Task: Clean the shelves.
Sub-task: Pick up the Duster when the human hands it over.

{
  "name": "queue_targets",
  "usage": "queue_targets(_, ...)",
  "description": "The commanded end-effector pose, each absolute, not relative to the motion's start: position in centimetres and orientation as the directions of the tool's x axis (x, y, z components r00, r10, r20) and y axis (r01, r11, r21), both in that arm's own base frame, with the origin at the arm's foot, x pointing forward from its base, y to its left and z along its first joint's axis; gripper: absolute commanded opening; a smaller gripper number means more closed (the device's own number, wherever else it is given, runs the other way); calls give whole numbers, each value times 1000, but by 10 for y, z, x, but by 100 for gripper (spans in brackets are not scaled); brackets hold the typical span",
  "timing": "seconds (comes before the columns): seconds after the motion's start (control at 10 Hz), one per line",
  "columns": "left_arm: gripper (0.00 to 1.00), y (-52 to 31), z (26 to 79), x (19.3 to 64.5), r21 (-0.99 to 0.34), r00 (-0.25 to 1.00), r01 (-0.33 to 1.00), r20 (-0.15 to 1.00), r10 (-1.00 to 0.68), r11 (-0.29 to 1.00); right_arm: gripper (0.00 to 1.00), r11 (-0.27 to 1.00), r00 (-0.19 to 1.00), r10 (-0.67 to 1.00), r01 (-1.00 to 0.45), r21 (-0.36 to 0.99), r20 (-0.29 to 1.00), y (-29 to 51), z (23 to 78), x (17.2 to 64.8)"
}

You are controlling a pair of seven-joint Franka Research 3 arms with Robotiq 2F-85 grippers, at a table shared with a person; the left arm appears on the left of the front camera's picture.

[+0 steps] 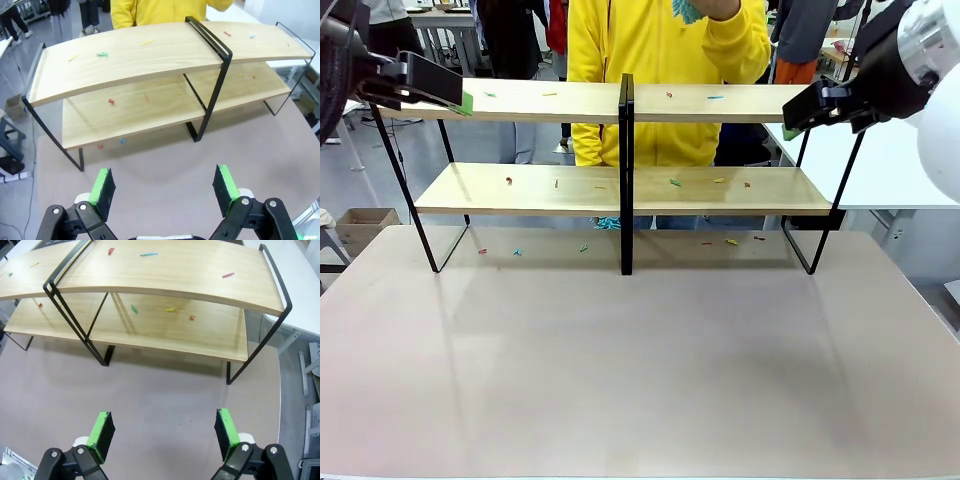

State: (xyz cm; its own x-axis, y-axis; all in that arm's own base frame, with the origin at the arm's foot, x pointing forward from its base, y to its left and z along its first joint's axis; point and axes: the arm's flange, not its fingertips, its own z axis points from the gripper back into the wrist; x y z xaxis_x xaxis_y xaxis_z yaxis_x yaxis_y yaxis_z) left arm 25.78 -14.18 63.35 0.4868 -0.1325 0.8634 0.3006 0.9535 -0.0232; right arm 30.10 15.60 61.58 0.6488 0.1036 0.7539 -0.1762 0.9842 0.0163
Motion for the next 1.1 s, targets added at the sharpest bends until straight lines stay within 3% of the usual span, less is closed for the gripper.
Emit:
queue_targets(0.0, 100, -142, 634, 258, -23, 487, 300, 864, -132, 954, 100, 980, 635, 67, -186, 68, 770, 167, 626, 293)
queue_targets(1.0, 100, -142, 634, 258, -23, 487, 300, 864, -132, 954, 100, 964, 569, 191, -261, -45, 800, 225, 637, 267)
